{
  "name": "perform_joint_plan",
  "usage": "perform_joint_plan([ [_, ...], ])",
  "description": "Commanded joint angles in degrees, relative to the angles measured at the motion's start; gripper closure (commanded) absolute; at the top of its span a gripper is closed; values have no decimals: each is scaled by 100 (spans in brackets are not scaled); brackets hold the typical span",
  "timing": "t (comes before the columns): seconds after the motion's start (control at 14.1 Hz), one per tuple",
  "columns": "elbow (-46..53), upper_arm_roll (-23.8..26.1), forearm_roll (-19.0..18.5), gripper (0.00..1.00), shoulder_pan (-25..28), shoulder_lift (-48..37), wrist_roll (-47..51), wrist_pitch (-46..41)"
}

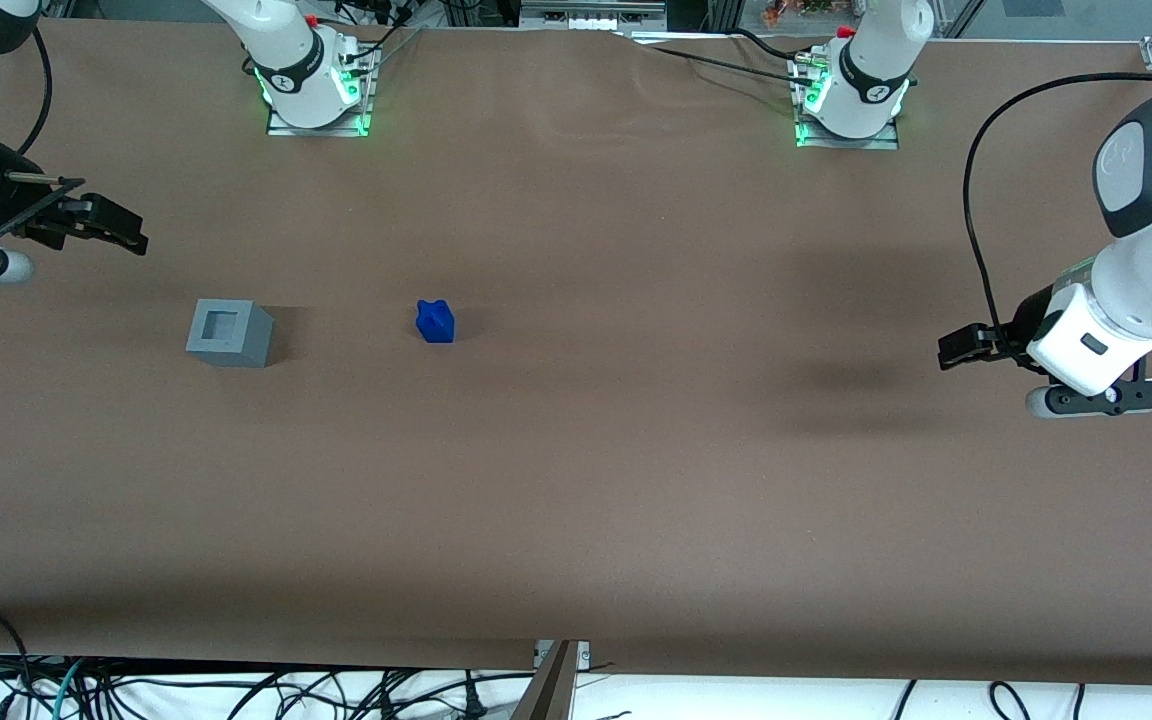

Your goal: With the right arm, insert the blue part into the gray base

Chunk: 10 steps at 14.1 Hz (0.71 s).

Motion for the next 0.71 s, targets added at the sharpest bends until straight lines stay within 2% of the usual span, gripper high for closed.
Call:
perform_joint_plan([
  [0.0,54,-58,-61,1,70,-10,-38,-11],
  [0.64,54,-49,-61,1,88,-2,-47,-19],
])
